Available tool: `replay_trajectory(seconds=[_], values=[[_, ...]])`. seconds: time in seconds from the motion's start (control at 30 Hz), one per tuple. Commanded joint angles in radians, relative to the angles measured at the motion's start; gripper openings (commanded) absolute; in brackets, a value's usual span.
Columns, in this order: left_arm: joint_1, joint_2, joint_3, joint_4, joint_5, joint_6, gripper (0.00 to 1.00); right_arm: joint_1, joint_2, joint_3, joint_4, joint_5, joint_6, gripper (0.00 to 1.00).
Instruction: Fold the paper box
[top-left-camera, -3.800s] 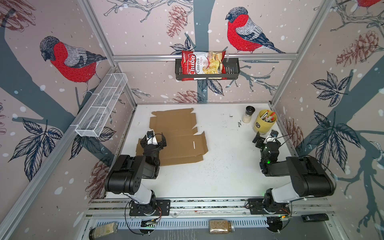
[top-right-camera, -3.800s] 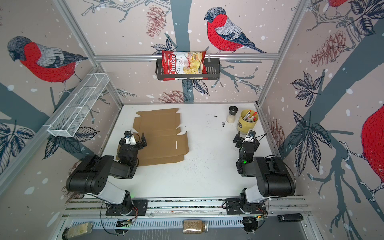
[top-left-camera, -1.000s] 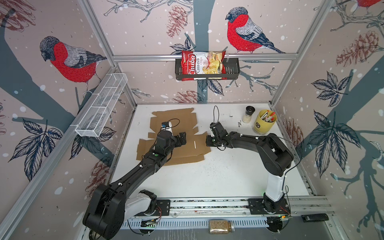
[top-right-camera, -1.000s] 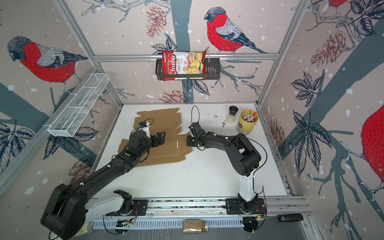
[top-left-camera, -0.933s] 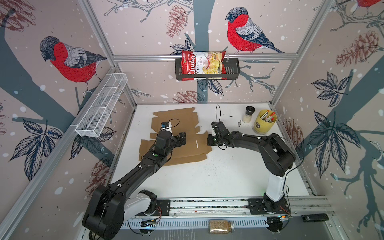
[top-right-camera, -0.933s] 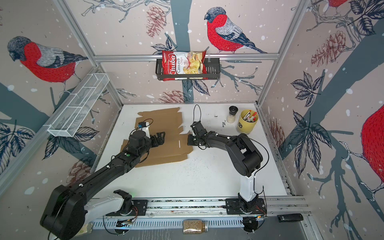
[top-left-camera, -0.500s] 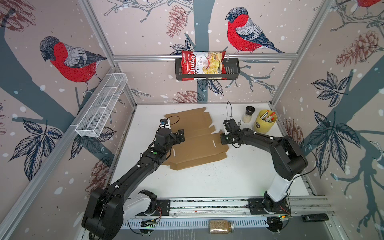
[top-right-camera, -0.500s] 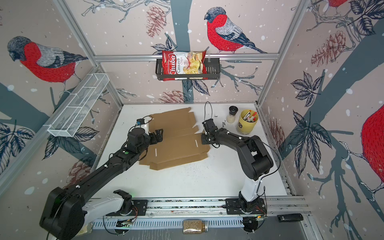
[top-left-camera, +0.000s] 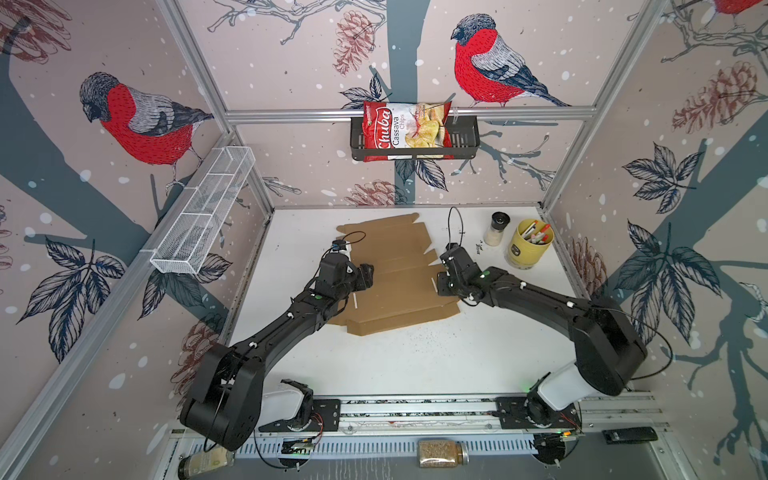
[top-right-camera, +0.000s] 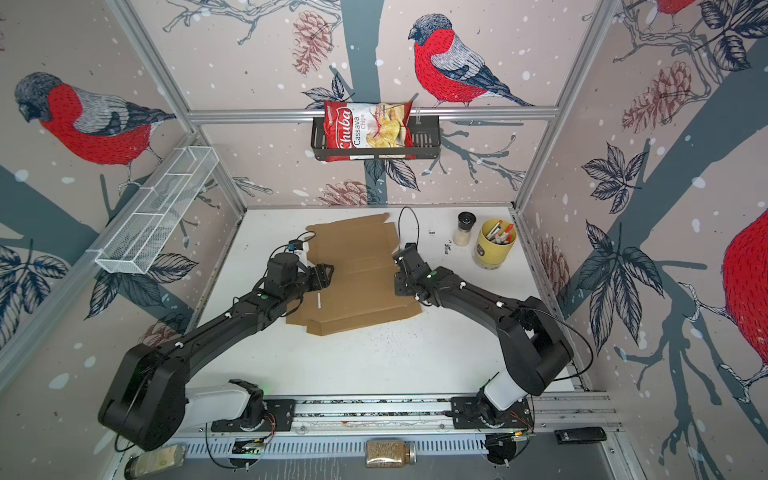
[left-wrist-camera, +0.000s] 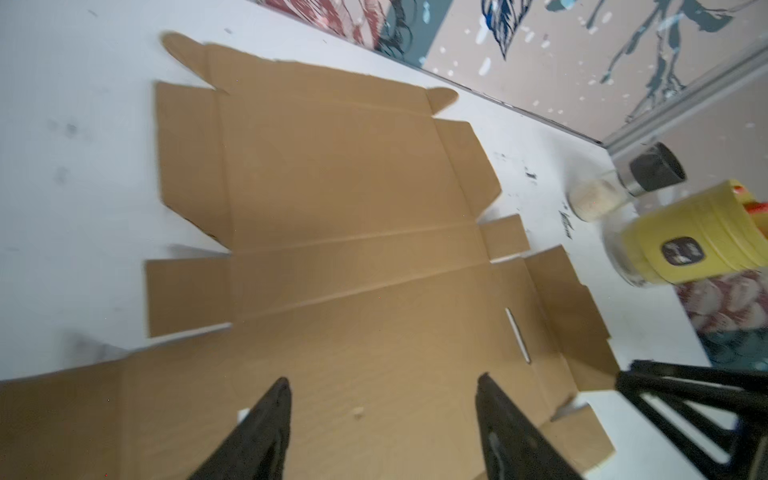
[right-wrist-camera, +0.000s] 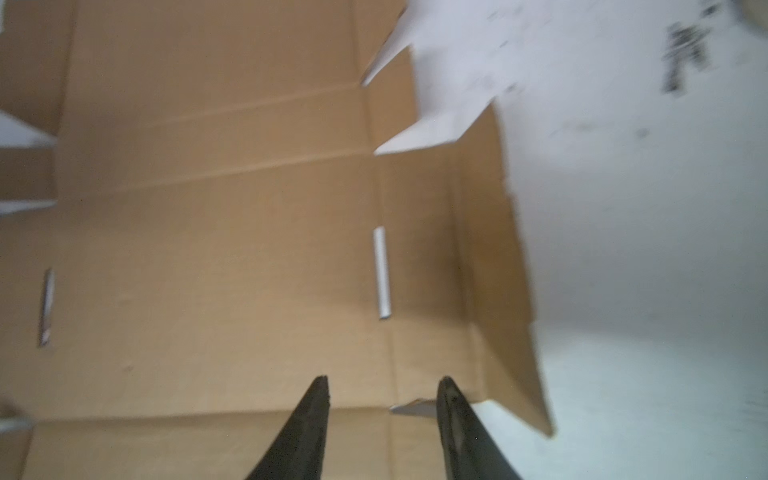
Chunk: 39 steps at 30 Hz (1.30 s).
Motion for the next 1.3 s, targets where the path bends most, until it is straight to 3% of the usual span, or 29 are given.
replay_trajectory(seconds=[0.0, 0.2, 0.6, 0.83, 0.97, 1.1, 1.27], values=[[-0.054, 0.017, -0.035, 0.037, 0.15, -0.041, 0.58, 0.012, -0.016, -0.067, 0.038, -0.156, 0.117, 0.34], [-0.087, -0.001, -0.166, 0.013, 0.142, -0.037, 0.4, -0.064, -0.01, -0.158, 0.099, -0.229, 0.117, 0.29], [-0.117, 0.069, -0.325, 0.09, 0.179, -0.095, 0.19, -0.142, 0.083, -0.195, 0.17, -0.269, 0.094, 0.28], [-0.254, 0.076, -0.319, 0.068, 0.179, -0.153, 0.18, -0.17, 0.154, -0.085, 0.147, -0.151, 0.058, 0.28], [-0.365, 0.099, -0.279, 0.096, 0.181, -0.217, 0.18, -0.231, 0.229, 0.019, 0.148, -0.139, 0.031, 0.29], [-0.437, 0.168, -0.177, 0.12, 0.203, -0.241, 0.21, -0.241, 0.318, 0.175, 0.116, -0.111, 0.01, 0.3], [-0.457, 0.185, -0.023, 0.097, 0.222, -0.212, 0.28, -0.222, 0.344, 0.284, 0.069, -0.097, 0.001, 0.32]])
